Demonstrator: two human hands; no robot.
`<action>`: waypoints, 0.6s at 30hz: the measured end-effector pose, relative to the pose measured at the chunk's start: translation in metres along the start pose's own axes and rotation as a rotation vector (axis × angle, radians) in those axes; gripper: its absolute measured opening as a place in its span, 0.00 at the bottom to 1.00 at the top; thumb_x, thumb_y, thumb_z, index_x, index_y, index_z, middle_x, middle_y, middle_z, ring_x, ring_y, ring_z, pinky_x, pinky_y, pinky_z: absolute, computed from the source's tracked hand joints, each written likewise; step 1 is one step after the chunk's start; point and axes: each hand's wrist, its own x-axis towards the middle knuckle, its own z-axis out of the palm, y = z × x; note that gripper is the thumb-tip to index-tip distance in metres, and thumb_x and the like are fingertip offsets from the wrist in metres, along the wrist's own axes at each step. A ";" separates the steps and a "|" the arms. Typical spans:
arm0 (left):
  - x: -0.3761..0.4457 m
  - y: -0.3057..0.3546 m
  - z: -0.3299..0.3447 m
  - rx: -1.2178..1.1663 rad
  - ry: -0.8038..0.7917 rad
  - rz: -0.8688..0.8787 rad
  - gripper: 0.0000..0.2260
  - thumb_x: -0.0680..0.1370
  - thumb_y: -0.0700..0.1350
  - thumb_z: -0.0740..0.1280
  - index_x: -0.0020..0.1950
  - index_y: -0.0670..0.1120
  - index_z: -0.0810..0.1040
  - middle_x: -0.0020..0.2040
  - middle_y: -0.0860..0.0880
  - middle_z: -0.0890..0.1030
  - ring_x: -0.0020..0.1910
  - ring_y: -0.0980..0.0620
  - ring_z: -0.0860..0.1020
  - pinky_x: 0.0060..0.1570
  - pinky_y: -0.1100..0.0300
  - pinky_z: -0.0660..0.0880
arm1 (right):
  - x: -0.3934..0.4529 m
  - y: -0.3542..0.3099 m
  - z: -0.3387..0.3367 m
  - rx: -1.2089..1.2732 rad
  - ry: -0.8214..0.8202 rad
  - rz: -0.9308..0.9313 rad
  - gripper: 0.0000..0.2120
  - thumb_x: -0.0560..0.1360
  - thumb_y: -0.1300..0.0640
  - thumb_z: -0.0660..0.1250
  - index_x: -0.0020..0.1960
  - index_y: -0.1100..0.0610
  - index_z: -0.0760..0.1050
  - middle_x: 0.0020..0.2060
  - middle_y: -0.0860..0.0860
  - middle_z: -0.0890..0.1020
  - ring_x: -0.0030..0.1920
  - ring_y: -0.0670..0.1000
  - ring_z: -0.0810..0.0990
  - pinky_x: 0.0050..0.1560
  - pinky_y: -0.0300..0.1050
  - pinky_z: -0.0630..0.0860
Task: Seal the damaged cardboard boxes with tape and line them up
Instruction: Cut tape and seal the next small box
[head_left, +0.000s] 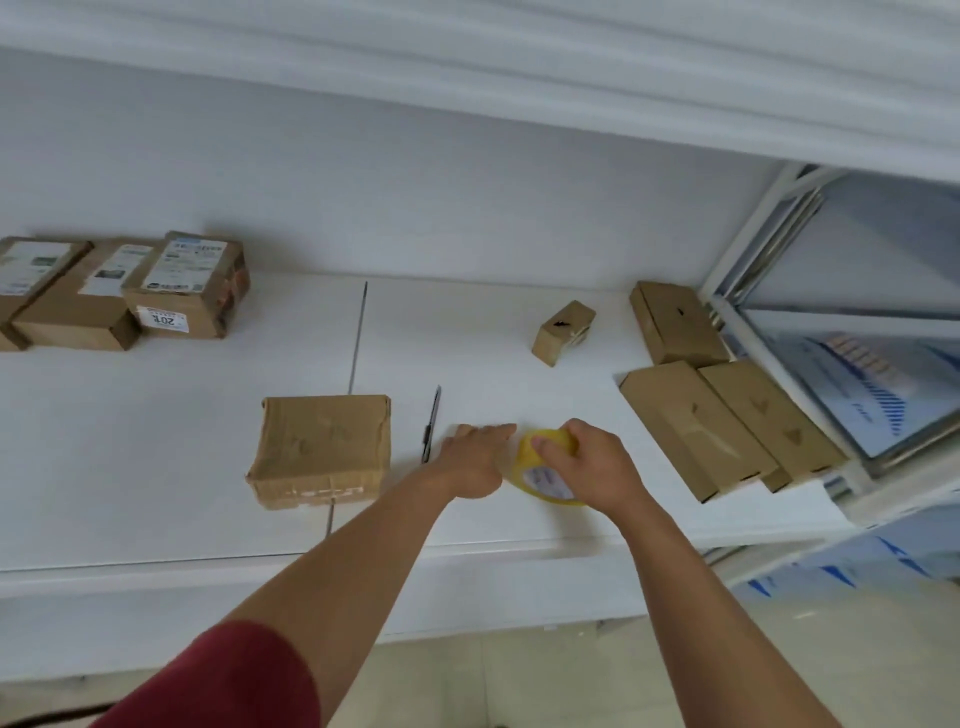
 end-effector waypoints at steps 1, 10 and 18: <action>0.004 -0.001 0.002 0.057 0.019 0.005 0.32 0.76 0.39 0.59 0.79 0.53 0.56 0.77 0.50 0.62 0.75 0.43 0.57 0.72 0.49 0.58 | 0.002 0.002 0.000 0.006 0.000 -0.003 0.20 0.75 0.40 0.66 0.36 0.55 0.67 0.31 0.48 0.74 0.34 0.48 0.74 0.35 0.44 0.69; -0.003 -0.005 0.024 0.369 0.343 0.020 0.20 0.78 0.37 0.57 0.71 0.42 0.68 0.64 0.44 0.75 0.63 0.43 0.73 0.57 0.52 0.71 | 0.011 0.010 0.007 0.139 0.044 0.077 0.20 0.71 0.36 0.67 0.35 0.52 0.69 0.29 0.45 0.73 0.34 0.46 0.74 0.34 0.44 0.66; -0.017 0.020 -0.009 0.569 0.630 0.093 0.22 0.65 0.41 0.78 0.58 0.41 0.83 0.35 0.49 0.82 0.32 0.50 0.80 0.24 0.61 0.69 | 0.002 0.026 0.010 0.540 0.140 0.196 0.20 0.73 0.43 0.67 0.30 0.51 0.64 0.25 0.43 0.68 0.33 0.49 0.70 0.37 0.45 0.67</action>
